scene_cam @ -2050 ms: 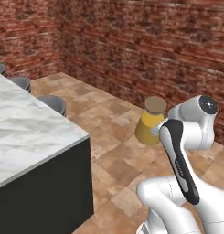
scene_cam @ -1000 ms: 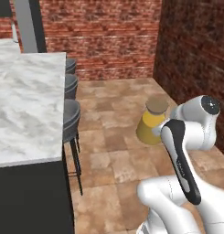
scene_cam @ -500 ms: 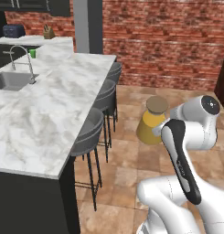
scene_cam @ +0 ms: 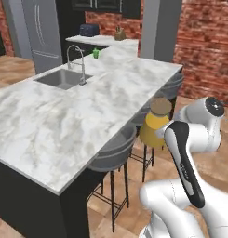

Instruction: Place the pitcher and cup on the dining counter for serving.

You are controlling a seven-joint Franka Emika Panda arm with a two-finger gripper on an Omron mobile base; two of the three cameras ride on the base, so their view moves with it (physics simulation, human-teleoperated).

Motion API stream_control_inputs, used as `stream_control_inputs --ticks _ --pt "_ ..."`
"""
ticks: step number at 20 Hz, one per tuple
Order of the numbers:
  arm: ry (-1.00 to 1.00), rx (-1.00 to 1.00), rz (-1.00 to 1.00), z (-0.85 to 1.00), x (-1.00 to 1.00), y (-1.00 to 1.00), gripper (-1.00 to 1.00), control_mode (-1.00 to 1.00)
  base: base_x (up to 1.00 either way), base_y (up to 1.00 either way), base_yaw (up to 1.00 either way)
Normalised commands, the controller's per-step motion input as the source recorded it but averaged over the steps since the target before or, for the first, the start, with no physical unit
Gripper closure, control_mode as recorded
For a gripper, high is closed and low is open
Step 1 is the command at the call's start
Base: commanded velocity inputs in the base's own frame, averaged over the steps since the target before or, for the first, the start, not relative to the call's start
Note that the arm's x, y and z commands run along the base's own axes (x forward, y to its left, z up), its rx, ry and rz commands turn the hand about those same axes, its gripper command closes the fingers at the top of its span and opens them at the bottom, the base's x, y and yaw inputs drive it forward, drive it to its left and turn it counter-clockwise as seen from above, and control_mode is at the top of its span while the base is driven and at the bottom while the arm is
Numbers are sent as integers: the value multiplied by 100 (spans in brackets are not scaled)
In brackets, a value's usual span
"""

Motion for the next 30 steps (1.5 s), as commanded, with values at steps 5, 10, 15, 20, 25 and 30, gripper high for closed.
stream_control_inputs --ticks 5,10,15,20,25,30 --pt "0 0 0 0 0 0 100 100 54 -59 61" --pt "0 0 0 0 0 0 100 100 38 -47 58" --pt "0 0 0 0 0 0 100 100 48 -21 49" --pt "0 1 15 -6 26 -8 100 -100 37 -8 25" --pt "0 5 30 -15 72 -34 100 -100 0 0 0" --pt "0 5 22 -21 73 -28 100 -100 0 0 0"
